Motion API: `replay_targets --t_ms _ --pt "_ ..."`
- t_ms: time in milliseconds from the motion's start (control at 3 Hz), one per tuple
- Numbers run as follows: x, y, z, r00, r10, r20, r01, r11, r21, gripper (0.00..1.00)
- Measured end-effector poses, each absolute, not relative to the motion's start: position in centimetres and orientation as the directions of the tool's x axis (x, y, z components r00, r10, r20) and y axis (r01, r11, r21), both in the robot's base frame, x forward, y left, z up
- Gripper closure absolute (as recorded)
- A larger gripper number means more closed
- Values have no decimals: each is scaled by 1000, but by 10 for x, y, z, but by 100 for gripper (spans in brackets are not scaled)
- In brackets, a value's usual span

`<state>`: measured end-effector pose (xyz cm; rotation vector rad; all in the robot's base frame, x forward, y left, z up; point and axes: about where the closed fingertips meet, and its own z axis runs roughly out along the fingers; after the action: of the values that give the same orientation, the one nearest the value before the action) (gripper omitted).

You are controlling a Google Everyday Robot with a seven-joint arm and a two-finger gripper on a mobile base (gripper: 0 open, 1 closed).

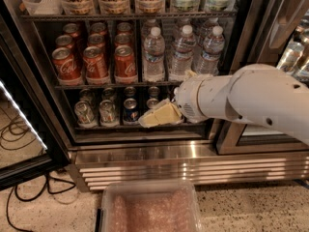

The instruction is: Pick water bottle from middle shelf of fridge

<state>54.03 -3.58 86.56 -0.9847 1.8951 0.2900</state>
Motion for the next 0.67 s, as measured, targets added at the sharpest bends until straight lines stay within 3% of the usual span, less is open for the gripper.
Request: replay_targets --t_ms 667 --pt "556 -6 839 -138 -479 -867 -680 683 -269 0"
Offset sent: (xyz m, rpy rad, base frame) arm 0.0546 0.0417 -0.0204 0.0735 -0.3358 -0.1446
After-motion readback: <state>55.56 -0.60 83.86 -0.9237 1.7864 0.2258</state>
